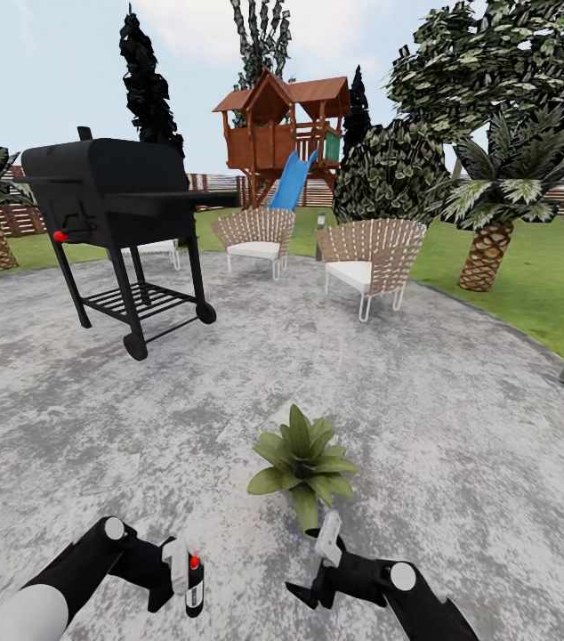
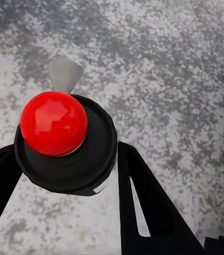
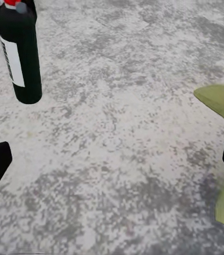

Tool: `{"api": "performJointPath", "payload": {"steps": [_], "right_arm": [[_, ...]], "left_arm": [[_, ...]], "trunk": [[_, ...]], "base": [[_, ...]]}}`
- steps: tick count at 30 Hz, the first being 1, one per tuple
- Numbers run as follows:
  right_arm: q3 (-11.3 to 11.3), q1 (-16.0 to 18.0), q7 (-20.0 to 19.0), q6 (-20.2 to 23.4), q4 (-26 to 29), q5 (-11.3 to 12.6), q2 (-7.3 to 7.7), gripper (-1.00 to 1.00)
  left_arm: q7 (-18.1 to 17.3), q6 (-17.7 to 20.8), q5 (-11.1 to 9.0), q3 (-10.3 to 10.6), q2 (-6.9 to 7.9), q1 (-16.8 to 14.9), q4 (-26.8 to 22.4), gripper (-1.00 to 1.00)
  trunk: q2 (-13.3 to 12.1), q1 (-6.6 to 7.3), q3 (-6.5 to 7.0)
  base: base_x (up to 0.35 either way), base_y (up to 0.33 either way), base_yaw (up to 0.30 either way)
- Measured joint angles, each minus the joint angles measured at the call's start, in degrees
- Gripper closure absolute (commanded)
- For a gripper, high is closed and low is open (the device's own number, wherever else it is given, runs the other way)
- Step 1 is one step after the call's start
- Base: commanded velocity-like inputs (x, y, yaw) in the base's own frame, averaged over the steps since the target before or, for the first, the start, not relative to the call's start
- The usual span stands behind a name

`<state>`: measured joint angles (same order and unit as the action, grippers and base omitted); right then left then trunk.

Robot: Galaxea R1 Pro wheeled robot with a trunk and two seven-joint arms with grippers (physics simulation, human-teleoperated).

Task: Pick up the pesticide atomizer in the garden and spray insectifuge to fully cover both potted plants in the garden.

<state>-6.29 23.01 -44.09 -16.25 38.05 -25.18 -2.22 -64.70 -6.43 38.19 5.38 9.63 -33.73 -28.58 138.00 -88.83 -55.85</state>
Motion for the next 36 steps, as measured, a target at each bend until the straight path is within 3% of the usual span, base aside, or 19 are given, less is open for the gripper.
{"api": "performJointPath", "payload": {"steps": [3,4,8,13,19,31,33,36], "right_arm": [[-0.7,0.0,-2.5,0.0,0.7,-3.1,-0.35,-1.0],[-1.1,0.0,-3.7,0.0,1.0,-4.5,-0.63,1.0],[-1.7,0.0,-5.9,0.0,1.6,-6.9,-1.19,1.0],[-1.8,0.0,-6.3,0.0,3.9,-7.3,-1.86,1.0],[-1.9,0.0,-6.3,0.0,4.4,-7.4,-3.97,1.0],[-1.8,0.0,-6.3,0.0,4.3,-7.5,-4.26,1.0],[-1.8,0.0,-6.3,0.0,4.3,-7.5,-4.23,1.0],[-1.8,0.0,-6.3,0.0,4.3,-7.5,-4.18,1.0]], "left_arm": [[0.3,0.0,0.1,0.1,-0.22,0.0,0.0,1.0],[0.3,0.0,0.1,0.2,-0.38,0.1,0.0,1.0],[0.4,-0.1,0.2,0.3,-0.96,0.2,0.0,1.0],[0.4,-0.3,0.2,0.3,-1.92,0.3,0.0,1.0],[0.3,-0.6,0.1,0.4,-3.4,0.3,0.0,1.0],[-0.3,-1.1,0.1,0.6,-4.33,0.4,0.0,1.0],[-0.5,-1.3,0.1,1.9,-4.39,0.4,0.0,1.0],[-0.5,-1.3,0.0,5.4,-4.47,0.4,0.0,1.0]], "trunk": [[0.0,0.0,0.0],[0.0,0.0,0.0],[0.0,0.0,0.0],[0.0,0.0,0.0],[0.0,0.0,0.0],[0.0,0.0,0.0],[0.0,0.0,0.0],[0.0,0.0,0.0]], "base": [[0.0,0.0,0.0],[0.0,0.0,0.0],[0.0,0.0,0.0],[0.0,0.0,0.0],[0.0,0.0,0.0],[0.0,0.0,0.0],[0.0,0.0,0.0],[0.0,0.0,0.0]]}}
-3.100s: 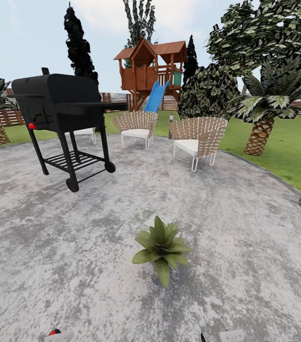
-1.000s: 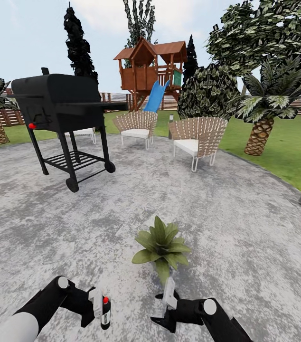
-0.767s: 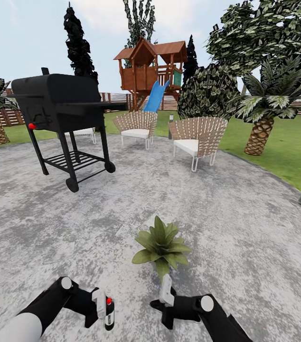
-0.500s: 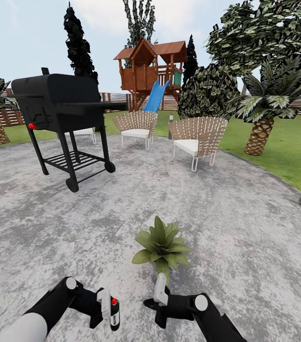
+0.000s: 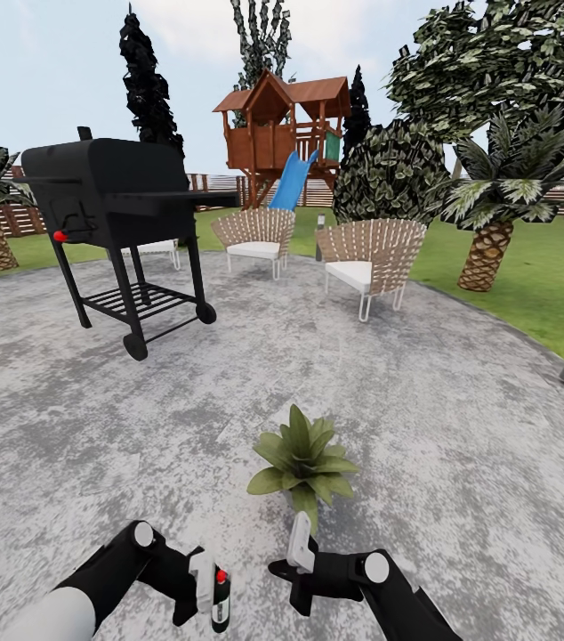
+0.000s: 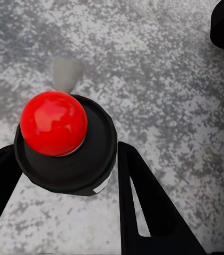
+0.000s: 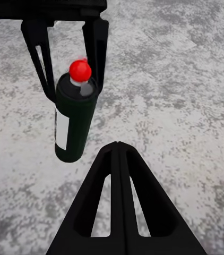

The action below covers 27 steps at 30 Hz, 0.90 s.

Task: Pick up the pesticide atomizer in the garden and spray insectifuge to fully cover both potted plants in the garden.

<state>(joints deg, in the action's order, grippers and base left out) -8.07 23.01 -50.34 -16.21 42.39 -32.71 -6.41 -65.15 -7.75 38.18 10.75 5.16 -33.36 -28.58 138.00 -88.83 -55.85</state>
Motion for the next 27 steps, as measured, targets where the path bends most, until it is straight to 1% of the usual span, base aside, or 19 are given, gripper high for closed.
{"api": "performJointPath", "payload": {"steps": [3,8,14,15,16,23,27], "right_arm": [[0.0,0.0,0.0,0.0,-0.1,-0.1,0.01,1.0],[0.0,0.0,0.0,0.0,-0.1,0.0,0.01,1.0],[0.0,0.0,0.0,-0.1,-0.1,0.0,0.01,1.0],[0.0,0.0,0.0,-0.1,-0.1,0.0,0.01,1.0],[0.0,0.0,0.0,-0.1,-0.1,0.0,0.01,1.0],[0.0,0.0,0.0,-0.1,-0.2,0.0,0.01,1.0],[0.0,0.0,0.0,-0.1,-0.2,0.0,0.01,1.0]], "left_arm": [[0.0,0.0,-0.1,0.8,-0.2,-0.1,0.0,1.0],[0.0,0.0,-0.3,1.1,-0.55,-0.3,-0.1,1.0],[0.0,0.0,-0.4,1.2,-1.81,-0.4,-0.1,1.0],[0.0,0.1,-0.4,1.2,-2.96,-0.4,-0.1,1.0],[0.0,0.1,-0.3,1.2,-3.33,-0.5,-0.1,1.0],[0.0,0.1,-0.3,1.1,-4.35,-0.5,-1.0,1.0],[0.0,0.1,-0.4,1.1,-4.62,-0.5,-1.7,1.0]], "trunk": [[0.0,0.0,0.0],[0.0,0.0,0.0],[0.0,0.0,0.0],[0.0,0.0,0.0],[0.0,0.0,0.0],[0.0,0.0,0.0],[0.0,0.0,0.0]], "base": [[0.0,0.0,0.0],[0.0,0.0,0.0],[0.0,0.0,0.0],[0.0,0.0,0.0],[0.0,0.0,0.0],[0.0,0.0,0.0],[0.0,0.0,0.0]]}}
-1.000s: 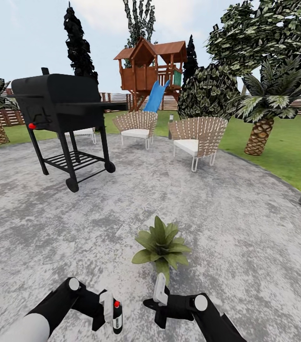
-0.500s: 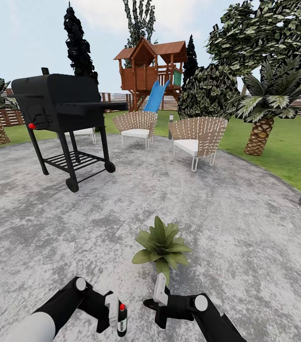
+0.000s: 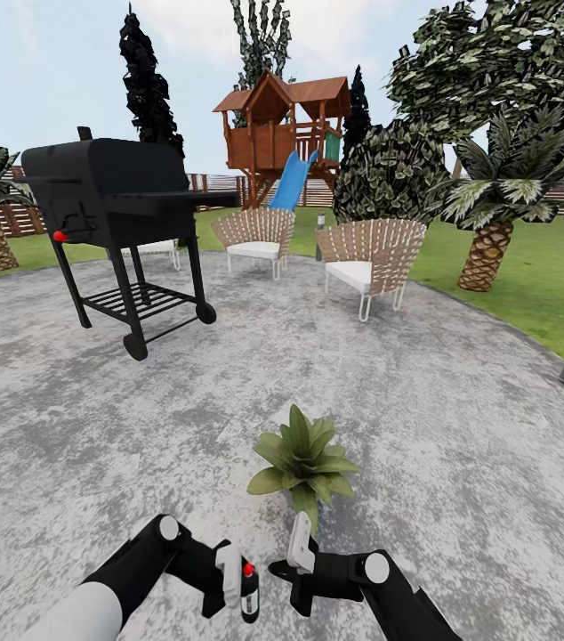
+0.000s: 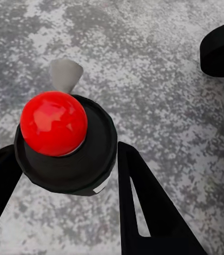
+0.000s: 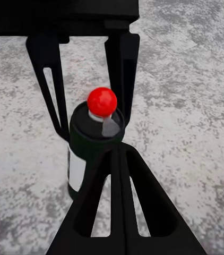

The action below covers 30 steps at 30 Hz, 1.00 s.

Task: Pick up the pesticide atomizer in the garden and spray insectifuge to fully cover both potted plants in the garden.

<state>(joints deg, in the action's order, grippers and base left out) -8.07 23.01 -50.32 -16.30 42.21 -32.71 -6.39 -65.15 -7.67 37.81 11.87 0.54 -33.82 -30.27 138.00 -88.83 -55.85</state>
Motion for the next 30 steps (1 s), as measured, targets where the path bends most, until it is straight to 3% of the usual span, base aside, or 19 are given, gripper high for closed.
{"api": "performJointPath", "payload": {"steps": [30], "right_arm": [[0.1,0.0,0.0,0.0,0.1,0.0,0.0,1.0]], "left_arm": [[0.0,-0.1,-0.3,0.3,-1.32,0.1,-0.3,1.0]], "trunk": [[0.0,0.0,0.0]], "base": [[0.0,0.0,0.0]]}}
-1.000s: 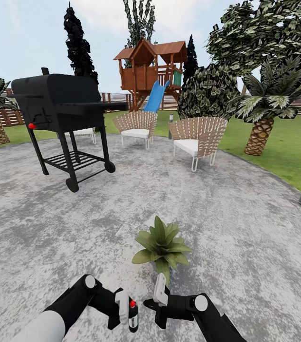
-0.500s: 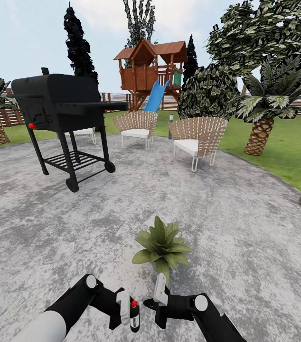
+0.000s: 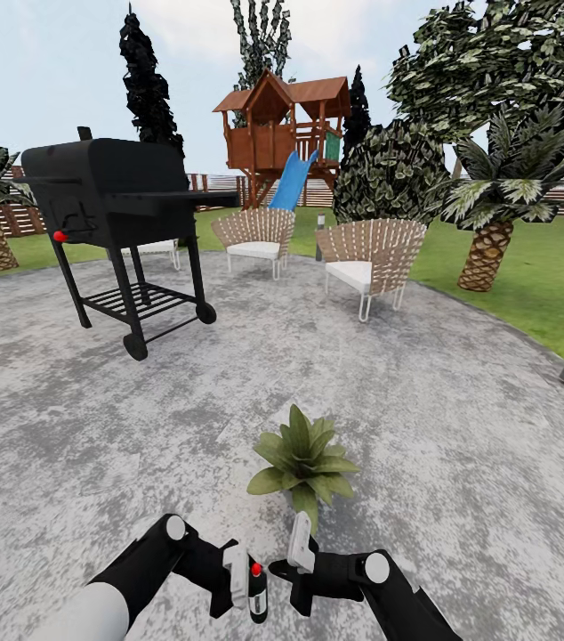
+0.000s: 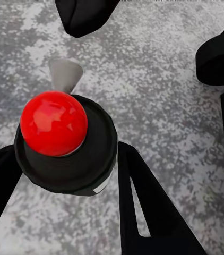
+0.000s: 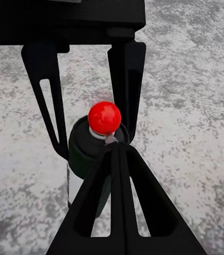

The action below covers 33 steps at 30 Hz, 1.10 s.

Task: Pick up the pesticide atomizer in the garden and spray insectifuge to fully cover both potted plants in the garden.

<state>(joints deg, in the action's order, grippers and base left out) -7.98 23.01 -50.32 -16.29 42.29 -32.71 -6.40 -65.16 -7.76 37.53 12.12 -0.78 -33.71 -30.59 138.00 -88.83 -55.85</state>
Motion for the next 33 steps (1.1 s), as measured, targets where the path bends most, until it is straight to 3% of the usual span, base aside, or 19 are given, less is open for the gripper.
{"api": "performJointPath", "payload": {"steps": [14,26,32,33], "right_arm": [[0.0,0.0,0.0,0.0,0.0,-0.1,0.04,1.0],[0.0,0.0,0.0,0.0,0.0,-0.1,0.05,1.0],[0.0,0.0,0.0,0.0,0.0,-0.1,0.06,1.0],[0.0,0.0,0.2,0.0,0.0,-0.2,0.09,1.0]], "left_arm": [[0.0,0.0,0.0,0.1,-1.48,0.2,0.0,1.0],[0.0,0.1,0.0,0.1,-1.3,0.1,0.1,1.0],[0.0,0.0,0.5,0.1,0.1,0.6,0.4,1.0],[0.0,0.0,0.3,-0.3,2.9,0.9,0.3,1.0]], "trunk": [[0.0,0.0,0.0],[0.0,0.0,0.0],[0.0,0.0,0.0],[0.0,0.0,0.0]], "base": [[0.0,0.0,0.0],[0.0,0.0,0.0],[0.0,0.0,0.0],[0.0,0.0,0.0]]}}
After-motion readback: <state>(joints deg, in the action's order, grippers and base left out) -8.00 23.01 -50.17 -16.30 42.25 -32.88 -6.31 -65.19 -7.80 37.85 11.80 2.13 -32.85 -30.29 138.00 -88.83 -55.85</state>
